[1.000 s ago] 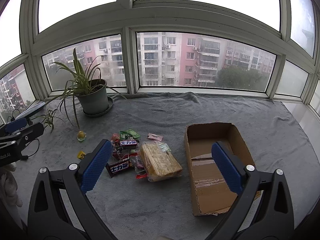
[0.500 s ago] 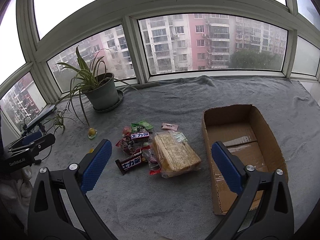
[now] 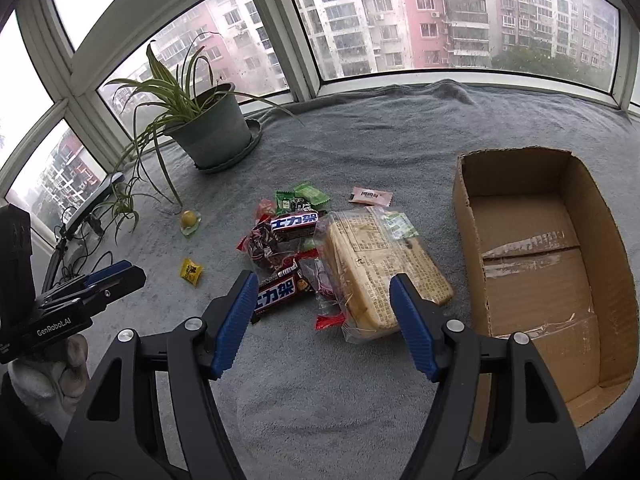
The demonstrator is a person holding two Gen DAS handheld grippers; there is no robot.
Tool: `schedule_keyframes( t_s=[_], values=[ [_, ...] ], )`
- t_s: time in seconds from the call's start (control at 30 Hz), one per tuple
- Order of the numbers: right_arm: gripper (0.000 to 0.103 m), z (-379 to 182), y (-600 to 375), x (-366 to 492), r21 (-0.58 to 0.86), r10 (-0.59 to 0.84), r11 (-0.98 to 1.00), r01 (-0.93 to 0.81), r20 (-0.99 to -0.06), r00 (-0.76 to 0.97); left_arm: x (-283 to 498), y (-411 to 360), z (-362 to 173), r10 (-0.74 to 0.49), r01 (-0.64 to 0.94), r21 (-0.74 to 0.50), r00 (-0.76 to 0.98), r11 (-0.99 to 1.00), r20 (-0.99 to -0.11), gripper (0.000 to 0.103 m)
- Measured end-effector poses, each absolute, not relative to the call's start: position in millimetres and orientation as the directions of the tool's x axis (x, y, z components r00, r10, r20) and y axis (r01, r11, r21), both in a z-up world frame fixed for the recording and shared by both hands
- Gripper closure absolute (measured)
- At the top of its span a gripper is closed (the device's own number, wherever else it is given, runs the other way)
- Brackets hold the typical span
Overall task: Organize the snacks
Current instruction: 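Move the right tool to the wrapped bread loaf and close on it, then carry the bread loaf with the right tool and lower it into the cardboard box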
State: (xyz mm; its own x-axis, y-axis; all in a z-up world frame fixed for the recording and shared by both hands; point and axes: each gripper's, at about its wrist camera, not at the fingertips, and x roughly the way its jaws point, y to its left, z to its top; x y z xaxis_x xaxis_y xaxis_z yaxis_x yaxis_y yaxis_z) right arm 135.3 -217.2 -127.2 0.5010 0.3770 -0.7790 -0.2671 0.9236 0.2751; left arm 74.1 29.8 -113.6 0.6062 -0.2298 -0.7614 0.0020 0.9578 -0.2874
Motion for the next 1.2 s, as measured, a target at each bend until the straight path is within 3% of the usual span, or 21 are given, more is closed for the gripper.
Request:
schedule_keyframes(
  t_s=[0.2,0.37,0.53,0.63,0.77,0.9,1.2],
  values=[
    [0.032,-132,-215,172,0.245,0.352,0.928,-0.28,-0.821,0.449,99,31,-104,-0.309,0.037,-0.36,0.598,0.932,-0.739,0.047],
    [0.032,-125,-231,183,0.371,0.415,0.91,-0.186,-0.791,0.45,140,16,-81,-0.332,0.125,-0.329,0.622,0.936,-0.709,0.048],
    [0.032,-138,-242,162,0.477,0.441,0.878,-0.043,-0.77,0.46,191,-12,-82,-0.396,0.222,-0.329,0.545,0.918,-0.739,0.048],
    [0.042,-150,-250,145,0.53,0.449,0.846,0.049,-0.76,0.471,209,-35,-95,-0.44,0.27,-0.35,0.473,0.897,-0.763,0.049],
    [0.044,-168,-260,132,0.57,0.455,0.81,0.139,-0.759,0.466,217,-64,-118,-0.494,0.321,-0.393,0.355,0.862,-0.794,0.049],
    [0.049,-181,-270,130,0.594,0.459,0.779,0.201,-0.759,0.463,222,-84,-133,-0.494,0.342,-0.393,0.292,0.854,-0.819,0.049],
    [0.049,-194,-279,144,0.589,0.44,0.767,0.255,-0.772,0.459,231,-101,-153,-0.448,0.367,-0.351,0.225,0.862,-0.865,0.049]
  ],
)
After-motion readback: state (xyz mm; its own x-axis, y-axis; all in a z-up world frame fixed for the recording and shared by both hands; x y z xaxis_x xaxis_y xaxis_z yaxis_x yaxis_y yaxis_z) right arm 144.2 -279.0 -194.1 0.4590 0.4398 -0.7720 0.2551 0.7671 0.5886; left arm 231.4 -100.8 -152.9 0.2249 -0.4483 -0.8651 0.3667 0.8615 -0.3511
